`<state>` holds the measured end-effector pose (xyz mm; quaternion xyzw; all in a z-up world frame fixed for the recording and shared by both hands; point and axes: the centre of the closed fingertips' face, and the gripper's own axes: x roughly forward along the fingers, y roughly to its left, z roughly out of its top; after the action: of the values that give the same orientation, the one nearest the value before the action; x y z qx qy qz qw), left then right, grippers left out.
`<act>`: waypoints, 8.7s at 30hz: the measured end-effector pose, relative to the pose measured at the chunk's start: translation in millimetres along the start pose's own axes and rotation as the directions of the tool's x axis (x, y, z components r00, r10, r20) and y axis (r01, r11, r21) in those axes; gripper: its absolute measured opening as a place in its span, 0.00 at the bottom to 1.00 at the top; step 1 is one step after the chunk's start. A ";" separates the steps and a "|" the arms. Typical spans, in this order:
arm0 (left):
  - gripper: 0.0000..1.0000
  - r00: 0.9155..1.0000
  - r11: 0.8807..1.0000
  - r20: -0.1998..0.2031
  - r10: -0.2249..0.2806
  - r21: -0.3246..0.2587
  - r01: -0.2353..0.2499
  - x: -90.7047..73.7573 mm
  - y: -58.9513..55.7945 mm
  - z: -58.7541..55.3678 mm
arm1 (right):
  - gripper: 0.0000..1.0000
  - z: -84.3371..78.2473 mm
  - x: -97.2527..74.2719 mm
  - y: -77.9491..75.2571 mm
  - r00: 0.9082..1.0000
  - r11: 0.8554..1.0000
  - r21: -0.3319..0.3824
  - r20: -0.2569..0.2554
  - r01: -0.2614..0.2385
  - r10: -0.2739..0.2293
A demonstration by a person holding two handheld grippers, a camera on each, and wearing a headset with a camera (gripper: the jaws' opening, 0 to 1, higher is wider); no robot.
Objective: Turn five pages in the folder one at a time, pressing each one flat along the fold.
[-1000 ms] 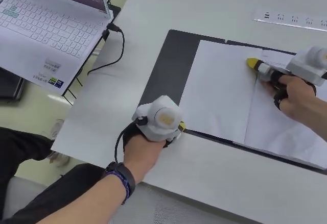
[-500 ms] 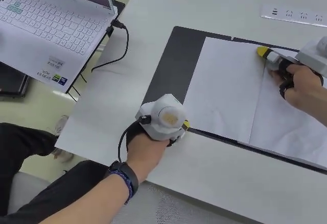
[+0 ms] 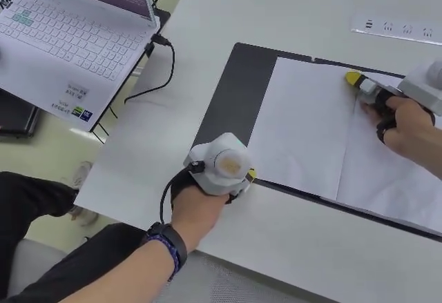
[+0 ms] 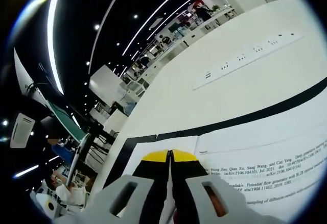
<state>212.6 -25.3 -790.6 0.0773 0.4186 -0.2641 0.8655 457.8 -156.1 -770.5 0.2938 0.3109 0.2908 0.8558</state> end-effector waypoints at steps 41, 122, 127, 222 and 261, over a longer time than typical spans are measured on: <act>0.00 1.000 0.998 0.010 -0.012 -0.056 0.013 2.2 1.4 -1.5 | 0.00 -50.1 -58.2 49.2 0.998 0.999 0.010 -0.041 -0.053 0.053; 0.00 1.000 0.993 0.026 -0.012 -0.115 0.015 2.7 0.8 -1.6 | 0.00 -171.9 -146.2 67.2 0.966 0.985 -0.031 -0.202 -0.169 0.159; 0.00 1.000 0.994 0.023 -0.010 -0.110 0.012 2.5 0.7 -1.4 | 0.00 -172.6 -145.4 64.8 0.966 0.987 -0.023 -0.210 -0.159 0.151; 0.69 0.974 0.998 0.219 -0.059 0.029 0.054 -132.9 -27.1 38.2 | 0.54 -97.1 -330.8 56.7 0.993 0.922 -0.387 -0.090 0.030 -0.070; 0.72 0.972 0.998 0.228 -0.057 -0.016 0.062 -135.3 -31.4 24.8 | 0.69 -116.1 -363.0 47.5 0.980 0.905 -0.414 -0.115 0.102 -0.163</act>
<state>144.1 -7.6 -668.5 0.0243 0.3218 -0.2923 0.9003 129.8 -334.4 -680.5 0.0658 0.3252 0.3108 0.8907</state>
